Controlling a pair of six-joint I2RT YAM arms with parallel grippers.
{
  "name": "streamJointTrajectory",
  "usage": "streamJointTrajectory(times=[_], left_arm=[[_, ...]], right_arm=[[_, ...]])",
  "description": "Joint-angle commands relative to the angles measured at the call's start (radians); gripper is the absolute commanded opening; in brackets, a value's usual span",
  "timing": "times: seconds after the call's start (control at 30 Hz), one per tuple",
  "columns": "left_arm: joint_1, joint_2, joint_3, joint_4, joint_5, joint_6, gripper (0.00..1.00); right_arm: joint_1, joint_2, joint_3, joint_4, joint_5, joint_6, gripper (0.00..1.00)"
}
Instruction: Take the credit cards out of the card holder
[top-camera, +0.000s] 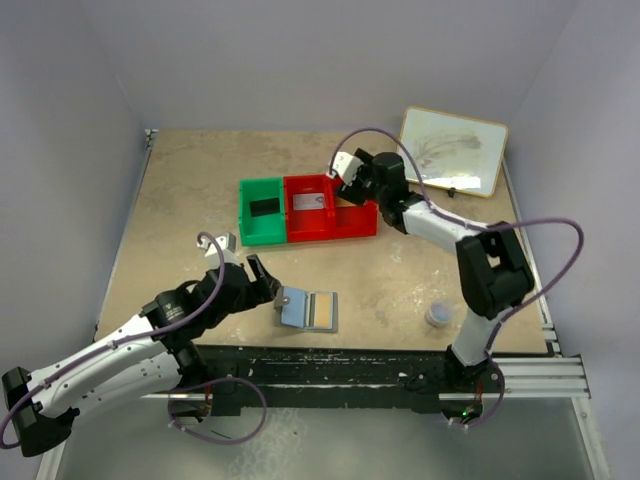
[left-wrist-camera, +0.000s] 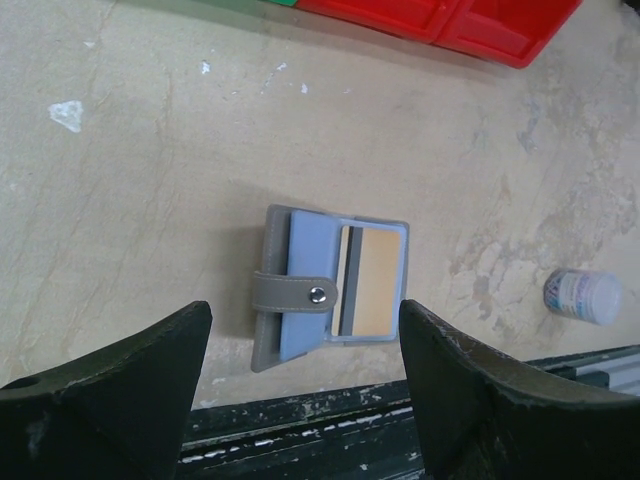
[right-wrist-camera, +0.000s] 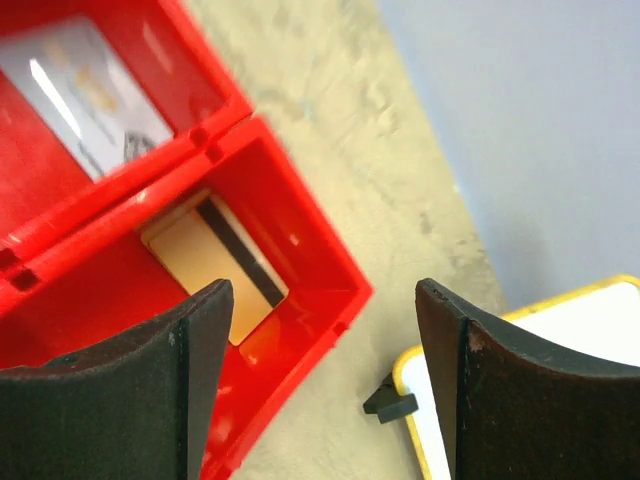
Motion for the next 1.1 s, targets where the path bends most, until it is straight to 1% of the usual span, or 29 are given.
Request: streamJointTrajectory(times=[0.0, 0.07, 0.1, 0.13, 0.2, 0.23, 0.3, 0.37, 0.4, 0.43, 0.53, 0.6, 0.7, 0.83, 1.07], left_arm=[[0.004, 0.006, 0.048, 0.115, 0.073, 0.011, 0.73], [0.004, 0.029, 0.044, 0.164, 0.13, 0.018, 0.73], [0.002, 0.057, 0.033, 0.195, 0.19, 0.025, 0.72], [0.003, 0.082, 0.026, 0.223, 0.235, 0.03, 0.69], [-0.001, 0.137, 0.013, 0.258, 0.294, 0.029, 0.63], [-0.005, 0.159, 0.008, 0.269, 0.31, 0.03, 0.6], [-0.03, 0.198, 0.004, 0.276, 0.311, 0.03, 0.57], [-0.059, 0.223, 0.005, 0.274, 0.288, 0.028, 0.57], [-0.069, 0.238, 0.007, 0.271, 0.273, 0.026, 0.56], [-0.079, 0.257, 0.016, 0.253, 0.251, 0.023, 0.56], [-0.109, 0.305, 0.042, 0.194, 0.179, 0.014, 0.56], [-0.12, 0.326, 0.047, 0.17, 0.155, 0.004, 0.56], [-0.128, 0.344, 0.032, 0.175, 0.143, -0.013, 0.56], [-0.129, 0.368, 0.013, 0.189, 0.11, -0.017, 0.55], [-0.13, 0.429, -0.012, 0.261, 0.063, -0.018, 0.55]], right_arm=[[-0.001, -0.257, -0.094, 0.24, -0.022, 0.311, 0.76], [-0.001, -0.354, -0.164, 0.277, -0.013, 0.535, 0.75], [-0.001, -0.395, -0.189, 0.268, -0.019, 0.637, 0.75], [-0.002, -0.429, -0.212, 0.244, -0.027, 0.769, 0.74], [0.0, -0.487, -0.263, 0.17, -0.052, 0.978, 0.71], [-0.002, -0.509, -0.281, 0.115, -0.092, 1.1, 0.7], [0.001, -0.536, -0.334, 0.076, -0.197, 1.212, 0.67], [0.027, -0.564, -0.43, 0.135, -0.276, 1.32, 0.64], [0.054, -0.585, -0.484, 0.177, -0.303, 1.352, 0.63], [0.079, -0.606, -0.523, 0.185, -0.289, 1.377, 0.63], [0.149, -0.679, -0.607, 0.17, -0.182, 1.427, 0.63], [0.168, -0.714, -0.643, 0.148, -0.159, 1.44, 0.63], [0.175, -0.731, -0.69, 0.166, -0.19, 1.468, 0.59], [0.196, -0.714, -0.737, 0.245, -0.268, 1.497, 0.55], [0.236, -0.649, -0.753, 0.305, -0.322, 1.524, 0.49]])
